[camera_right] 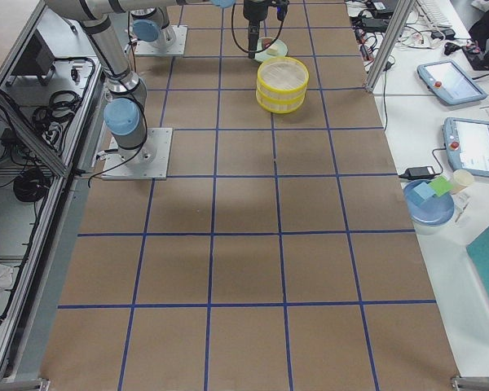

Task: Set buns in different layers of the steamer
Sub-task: 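Move the left gripper over the pale green bowl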

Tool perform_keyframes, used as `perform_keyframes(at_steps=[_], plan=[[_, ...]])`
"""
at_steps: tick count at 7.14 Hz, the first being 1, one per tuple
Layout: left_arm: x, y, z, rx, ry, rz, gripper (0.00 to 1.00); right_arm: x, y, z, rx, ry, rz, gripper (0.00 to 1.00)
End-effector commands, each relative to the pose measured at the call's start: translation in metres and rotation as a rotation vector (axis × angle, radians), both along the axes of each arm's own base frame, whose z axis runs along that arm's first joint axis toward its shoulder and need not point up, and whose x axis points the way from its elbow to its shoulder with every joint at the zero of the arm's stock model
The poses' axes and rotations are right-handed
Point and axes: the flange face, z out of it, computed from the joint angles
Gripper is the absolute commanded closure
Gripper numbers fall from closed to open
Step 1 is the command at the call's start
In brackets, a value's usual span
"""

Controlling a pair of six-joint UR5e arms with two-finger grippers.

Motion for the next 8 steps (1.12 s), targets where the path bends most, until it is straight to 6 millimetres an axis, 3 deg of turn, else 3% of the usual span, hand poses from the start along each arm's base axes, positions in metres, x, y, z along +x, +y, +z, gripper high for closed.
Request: perform_keyframes(at_steps=[1,2,3,5,6,8], plan=[[0.001,-0.007,-0.005,0.001,0.002,-0.019,0.0,-0.001,0.0,0.0,0.0,0.006,0.001,0.0],[0.006,-0.009,-0.005,0.003,0.001,-0.059,0.0,-0.001,0.0,0.0,0.0,0.006,0.001,0.0],[0.025,-0.016,-0.008,0.009,0.012,-0.038,0.0,-0.001,0.0,0.0,0.0,0.006,0.001,0.0],[0.054,-0.034,-0.026,0.031,0.013,-0.22,0.0,-0.001,0.0,0.0,-0.001,0.008,0.001,0.0],[0.076,-0.05,-0.055,0.083,0.03,-0.318,0.0,-0.001,0.0,0.0,0.0,0.006,0.001,0.0],[0.084,-0.056,-0.098,0.126,0.054,-0.367,0.0,-0.001,0.0,0.0,0.0,0.006,0.001,0.0]])
